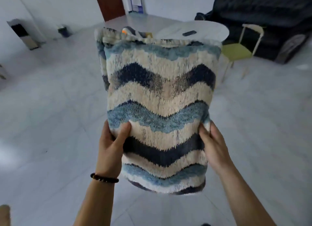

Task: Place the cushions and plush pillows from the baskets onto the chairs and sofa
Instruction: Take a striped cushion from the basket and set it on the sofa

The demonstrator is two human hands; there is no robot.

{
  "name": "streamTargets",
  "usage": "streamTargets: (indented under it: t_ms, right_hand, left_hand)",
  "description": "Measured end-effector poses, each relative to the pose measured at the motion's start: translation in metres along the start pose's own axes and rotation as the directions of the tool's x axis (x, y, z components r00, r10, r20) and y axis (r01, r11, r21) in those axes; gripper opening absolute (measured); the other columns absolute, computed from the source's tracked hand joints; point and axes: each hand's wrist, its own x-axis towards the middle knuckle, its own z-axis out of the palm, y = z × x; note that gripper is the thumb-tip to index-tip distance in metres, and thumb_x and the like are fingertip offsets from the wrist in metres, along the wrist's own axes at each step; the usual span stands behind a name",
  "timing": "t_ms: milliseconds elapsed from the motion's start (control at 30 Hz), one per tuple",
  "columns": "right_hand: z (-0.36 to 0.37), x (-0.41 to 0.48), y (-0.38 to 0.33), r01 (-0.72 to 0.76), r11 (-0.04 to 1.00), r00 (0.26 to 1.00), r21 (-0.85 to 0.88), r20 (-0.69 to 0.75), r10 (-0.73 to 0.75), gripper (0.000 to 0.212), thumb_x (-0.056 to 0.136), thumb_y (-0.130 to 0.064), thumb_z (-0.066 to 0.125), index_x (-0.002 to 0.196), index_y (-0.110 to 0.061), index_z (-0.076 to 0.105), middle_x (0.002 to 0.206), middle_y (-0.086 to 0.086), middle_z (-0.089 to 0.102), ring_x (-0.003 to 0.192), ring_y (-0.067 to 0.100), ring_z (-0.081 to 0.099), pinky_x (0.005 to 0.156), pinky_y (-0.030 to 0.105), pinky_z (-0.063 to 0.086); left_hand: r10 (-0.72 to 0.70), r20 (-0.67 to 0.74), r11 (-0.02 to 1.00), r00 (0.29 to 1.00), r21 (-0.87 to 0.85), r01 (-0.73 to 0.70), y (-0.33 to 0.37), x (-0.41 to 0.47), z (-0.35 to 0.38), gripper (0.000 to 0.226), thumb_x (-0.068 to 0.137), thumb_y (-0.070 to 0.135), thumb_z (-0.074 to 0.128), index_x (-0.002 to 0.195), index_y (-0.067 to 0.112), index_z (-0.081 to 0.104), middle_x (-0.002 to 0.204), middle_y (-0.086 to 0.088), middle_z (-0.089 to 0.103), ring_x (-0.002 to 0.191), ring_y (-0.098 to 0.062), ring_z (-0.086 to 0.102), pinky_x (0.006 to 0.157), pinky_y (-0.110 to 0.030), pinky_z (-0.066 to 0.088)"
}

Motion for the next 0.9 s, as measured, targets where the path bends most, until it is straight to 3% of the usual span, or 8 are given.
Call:
streamTargets:
  t_ms: [67, 200, 300, 467, 600, 700, 800, 900]
  right_hand:
    - [-0.045, 0.03, -0.007, 0.003, 1.0, 0.999, 0.028, 0.044, -0.005, 0.04, 0.11, -0.017, 0.041, 0.148, -0.029, 0.048, 0.141, -0.014, 0.062, 0.135, 0.008, 0.054, 0.118, 0.047, 0.039]
    - [-0.116, 0.096, -0.016, 0.067, 0.996, 0.998, 0.058, 0.004, -0.068, 0.046, 0.111, -0.018, 0.039, 0.156, -0.028, 0.038, 0.151, -0.008, 0.053, 0.143, 0.014, 0.047, 0.119, 0.051, 0.036]
    - [-0.158, 0.154, -0.008, 0.119, 0.992, 0.991, 0.049, -0.064, -0.115, 0.049, 0.108, -0.01, 0.041, 0.155, -0.021, 0.037, 0.149, -0.008, 0.056, 0.141, 0.012, 0.049, 0.118, 0.04, 0.041]
    - [-0.224, 0.267, 0.026, 0.074, 0.997, 0.956, -0.021, -0.284, -0.077, 0.044, 0.105, -0.003, 0.048, 0.148, -0.01, 0.049, 0.137, 0.001, 0.066, 0.129, 0.019, 0.061, 0.113, 0.048, 0.046]
    - [-0.274, 0.365, 0.005, 0.038, 0.999, 0.904, -0.011, -0.427, -0.039, 0.037, 0.103, -0.001, 0.052, 0.134, -0.017, 0.064, 0.12, -0.007, 0.075, 0.12, 0.017, 0.067, 0.096, 0.026, 0.056]
    - [-0.324, 0.43, -0.027, 0.055, 0.999, 0.858, 0.0, -0.511, -0.047, 0.035, 0.104, -0.007, 0.051, 0.124, -0.028, 0.07, 0.119, -0.004, 0.075, 0.118, 0.021, 0.068, 0.1, 0.04, 0.055]
    - [-0.374, 0.475, -0.05, 0.088, 0.996, 0.84, -0.031, -0.535, -0.091, 0.034, 0.105, -0.011, 0.048, 0.132, -0.025, 0.062, 0.124, -0.003, 0.073, 0.12, 0.018, 0.066, 0.098, 0.034, 0.056]
    - [-0.429, 0.514, -0.039, 0.117, 0.989, 0.791, -0.085, -0.594, -0.145, 0.04, 0.099, -0.038, 0.06, 0.138, -0.03, 0.057, 0.13, -0.004, 0.069, 0.125, 0.017, 0.063, 0.105, 0.04, 0.05]
  left_hand:
    - [-0.007, 0.052, 1.0, 0.999, 0.013, 0.006, -0.014, 0.02, 0.058, 0.042, 0.092, 0.027, 0.062, 0.133, 0.017, 0.059, 0.126, 0.002, 0.072, 0.118, -0.015, 0.067, 0.089, -0.021, 0.055]
    - [-0.027, 0.171, 0.999, 0.985, 0.037, 0.021, -0.027, 0.062, 0.156, 0.045, 0.094, 0.027, 0.057, 0.138, 0.015, 0.056, 0.126, 0.005, 0.072, 0.117, -0.009, 0.067, 0.088, -0.017, 0.054]
    - [-0.011, 0.218, 0.999, 0.976, 0.049, 0.001, -0.045, 0.11, 0.21, 0.046, 0.091, 0.023, 0.06, 0.136, 0.012, 0.056, 0.126, 0.001, 0.072, 0.114, -0.01, 0.069, 0.088, -0.02, 0.056]
    - [-0.05, 0.268, 0.999, 0.962, 0.006, 0.05, -0.1, 0.216, 0.299, 0.055, 0.085, 0.016, 0.066, 0.138, 0.007, 0.053, 0.129, -0.006, 0.071, 0.115, -0.017, 0.069, 0.091, -0.025, 0.057]
    - [-0.097, 0.358, 0.992, 0.928, -0.035, 0.118, -0.129, 0.315, 0.399, 0.057, 0.084, 0.017, 0.068, 0.139, 0.009, 0.053, 0.127, -0.005, 0.071, 0.116, -0.02, 0.069, 0.089, -0.023, 0.058]
    - [-0.112, 0.438, 0.987, 0.892, -0.053, 0.15, -0.127, 0.382, 0.486, 0.056, 0.087, 0.018, 0.067, 0.141, 0.01, 0.052, 0.129, -0.006, 0.07, 0.117, -0.023, 0.068, 0.091, -0.027, 0.058]
    - [-0.124, 0.524, 0.981, 0.843, -0.063, 0.184, -0.126, 0.432, 0.574, 0.055, 0.091, 0.016, 0.065, 0.143, 0.009, 0.049, 0.132, -0.008, 0.069, 0.118, -0.023, 0.068, 0.091, -0.029, 0.059]
    - [-0.135, 0.611, 0.978, 0.78, -0.044, 0.204, -0.144, 0.469, 0.666, 0.057, 0.09, 0.016, 0.065, 0.144, 0.011, 0.048, 0.134, -0.008, 0.067, 0.118, -0.024, 0.068, 0.092, -0.031, 0.059]
